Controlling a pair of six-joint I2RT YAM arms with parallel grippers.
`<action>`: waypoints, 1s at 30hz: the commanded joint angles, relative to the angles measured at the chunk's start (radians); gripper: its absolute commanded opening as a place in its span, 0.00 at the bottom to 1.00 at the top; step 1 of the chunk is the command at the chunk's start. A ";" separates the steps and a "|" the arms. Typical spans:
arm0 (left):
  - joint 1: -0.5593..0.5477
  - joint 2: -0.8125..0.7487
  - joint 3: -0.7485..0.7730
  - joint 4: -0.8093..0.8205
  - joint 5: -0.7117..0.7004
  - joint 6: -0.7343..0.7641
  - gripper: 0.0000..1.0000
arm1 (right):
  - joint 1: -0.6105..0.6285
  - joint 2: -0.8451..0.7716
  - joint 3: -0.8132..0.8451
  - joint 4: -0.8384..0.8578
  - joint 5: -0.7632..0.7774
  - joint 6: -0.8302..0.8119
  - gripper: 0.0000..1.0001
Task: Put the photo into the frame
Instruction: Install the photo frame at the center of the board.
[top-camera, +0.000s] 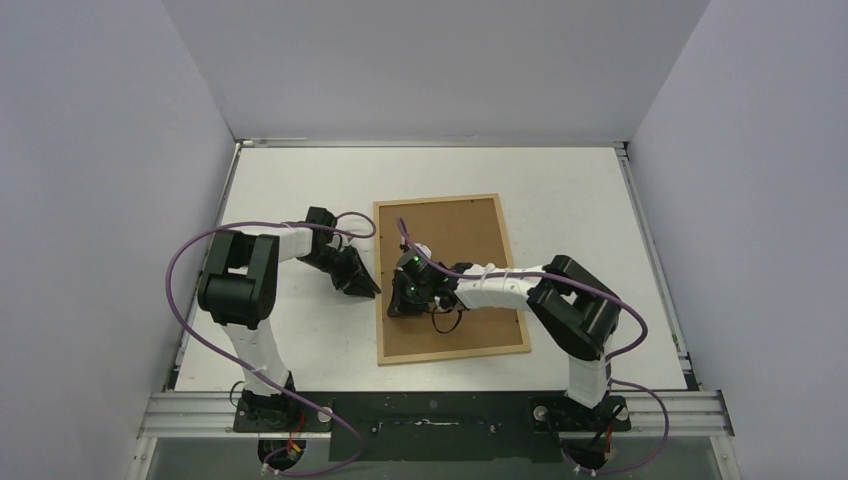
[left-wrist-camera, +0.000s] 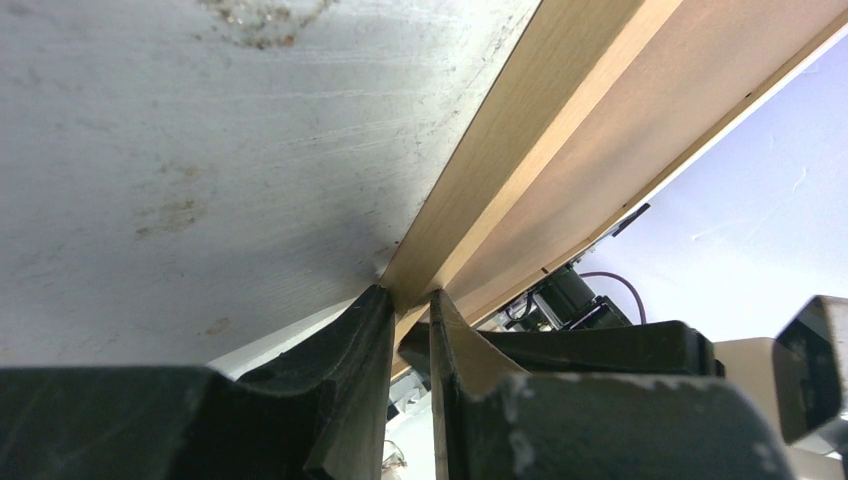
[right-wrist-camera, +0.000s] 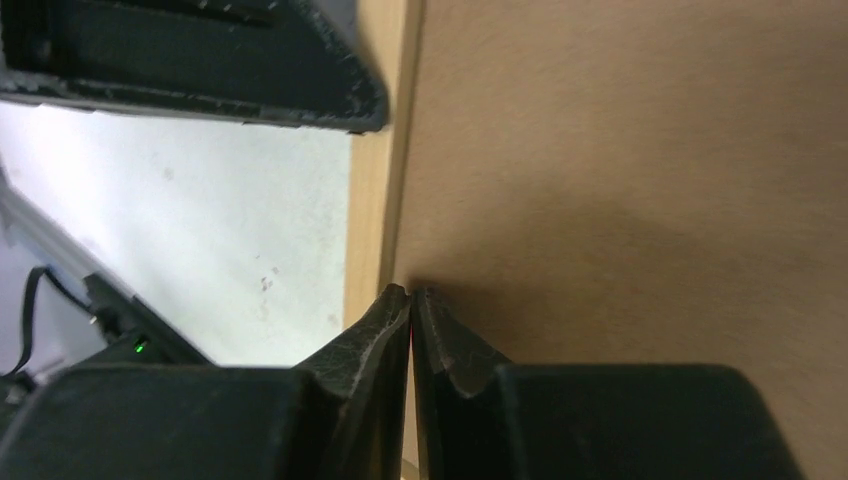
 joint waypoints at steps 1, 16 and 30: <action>-0.034 0.093 -0.052 -0.040 -0.322 0.050 0.17 | -0.008 -0.029 -0.026 -0.238 0.287 -0.082 0.15; -0.057 0.034 -0.103 0.030 -0.224 0.024 0.28 | -0.001 -0.129 -0.157 0.343 -0.072 0.052 0.23; -0.069 0.062 -0.129 0.042 -0.253 0.000 0.20 | 0.003 -0.097 -0.233 0.512 -0.074 0.139 0.00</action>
